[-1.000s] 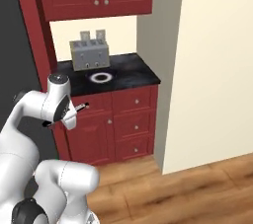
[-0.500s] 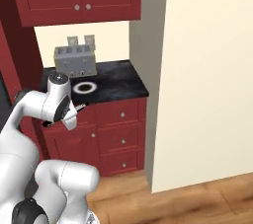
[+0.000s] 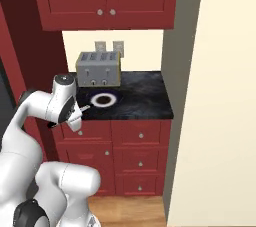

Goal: Pick up the tongs from the counter and place them near the plate next to the oven.

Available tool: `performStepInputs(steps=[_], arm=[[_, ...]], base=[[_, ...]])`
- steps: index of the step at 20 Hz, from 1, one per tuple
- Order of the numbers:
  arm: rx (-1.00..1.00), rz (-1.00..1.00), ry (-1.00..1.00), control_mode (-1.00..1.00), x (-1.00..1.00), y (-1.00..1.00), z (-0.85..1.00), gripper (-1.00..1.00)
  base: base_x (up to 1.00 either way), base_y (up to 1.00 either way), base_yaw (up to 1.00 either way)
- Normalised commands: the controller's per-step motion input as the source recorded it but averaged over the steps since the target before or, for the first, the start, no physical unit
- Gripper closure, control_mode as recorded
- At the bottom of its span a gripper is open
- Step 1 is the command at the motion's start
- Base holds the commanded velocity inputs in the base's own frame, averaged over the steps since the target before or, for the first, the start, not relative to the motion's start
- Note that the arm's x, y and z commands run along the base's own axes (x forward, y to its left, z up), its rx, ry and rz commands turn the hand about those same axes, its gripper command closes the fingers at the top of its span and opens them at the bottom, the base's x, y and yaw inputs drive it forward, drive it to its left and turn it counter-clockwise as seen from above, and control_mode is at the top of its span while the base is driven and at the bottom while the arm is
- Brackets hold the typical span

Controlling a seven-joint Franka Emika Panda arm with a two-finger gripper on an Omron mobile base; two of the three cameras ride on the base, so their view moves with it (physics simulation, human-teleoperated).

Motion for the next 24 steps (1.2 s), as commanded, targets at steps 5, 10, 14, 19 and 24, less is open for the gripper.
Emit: performStepInputs(steps=[5,10,14,19,24], arm=[[0.00,0.00,0.00,1.00,0.00,0.00,0.00,1.00],[0.00,0.00,0.00,1.00,0.00,0.00,0.00,1.00],[0.00,0.00,0.00,1.00,0.00,0.00,0.00,1.00],[0.02,0.01,0.00,-1.00,0.06,-0.12,0.00,1.00],[0.01,0.30,0.00,-1.00,0.56,-0.19,0.00,1.00]], base=[[0.57,-0.27,0.33],[0.53,-0.17,0.20],[0.00,-0.01,0.01],[0.00,0.00,0.00],[0.00,0.00,0.00]])
